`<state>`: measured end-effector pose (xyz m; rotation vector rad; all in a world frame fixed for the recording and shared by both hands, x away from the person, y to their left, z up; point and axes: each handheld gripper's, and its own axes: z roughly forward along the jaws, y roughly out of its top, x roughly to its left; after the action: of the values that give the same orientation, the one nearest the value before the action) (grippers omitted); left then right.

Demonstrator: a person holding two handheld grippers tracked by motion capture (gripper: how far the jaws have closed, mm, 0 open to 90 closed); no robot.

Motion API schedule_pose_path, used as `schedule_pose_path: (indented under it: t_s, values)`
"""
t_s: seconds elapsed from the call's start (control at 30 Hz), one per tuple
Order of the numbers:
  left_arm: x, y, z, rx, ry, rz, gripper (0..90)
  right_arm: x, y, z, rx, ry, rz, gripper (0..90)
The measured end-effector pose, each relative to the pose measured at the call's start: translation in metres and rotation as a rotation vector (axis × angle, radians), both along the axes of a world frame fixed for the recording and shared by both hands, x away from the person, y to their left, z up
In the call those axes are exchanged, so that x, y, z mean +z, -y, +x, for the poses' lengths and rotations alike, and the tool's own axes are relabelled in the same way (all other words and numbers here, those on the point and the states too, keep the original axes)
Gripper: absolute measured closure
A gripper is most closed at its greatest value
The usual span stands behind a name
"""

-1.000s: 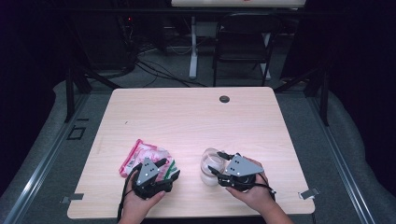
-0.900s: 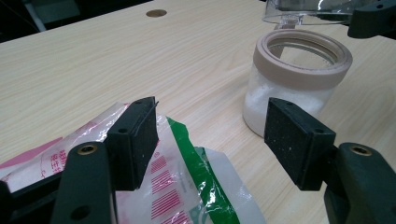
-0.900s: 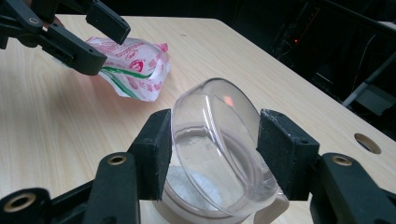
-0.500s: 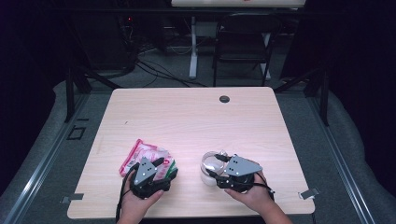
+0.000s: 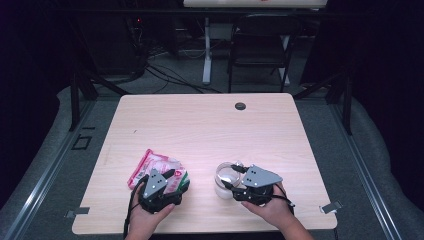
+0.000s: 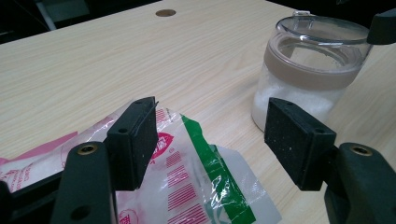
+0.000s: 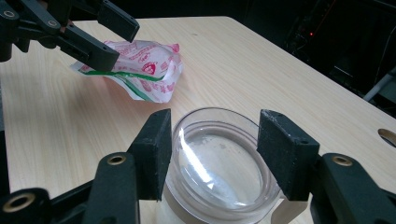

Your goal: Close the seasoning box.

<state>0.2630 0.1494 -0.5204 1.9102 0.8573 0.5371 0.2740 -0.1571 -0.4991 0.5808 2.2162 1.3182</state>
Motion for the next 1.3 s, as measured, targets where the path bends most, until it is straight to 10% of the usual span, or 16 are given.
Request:
schedule_pose_path:
  t_s: [0.37,1.07,1.3]
  values:
    - [0.004,-0.01,0.0,0.034,-0.001,-0.023,35.0,0.005,0.013,0.005,-0.032,-0.02,0.047,45.2]
    - [0.0,-0.072,0.011,0.223,0.0,-0.06,35.5,-0.006,0.08,0.038,-0.299,-0.137,0.207,48.1]
    - [-0.008,-0.082,0.018,0.259,-0.031,-0.064,36.0,-0.019,0.084,0.045,-0.371,-0.176,0.171,48.8]
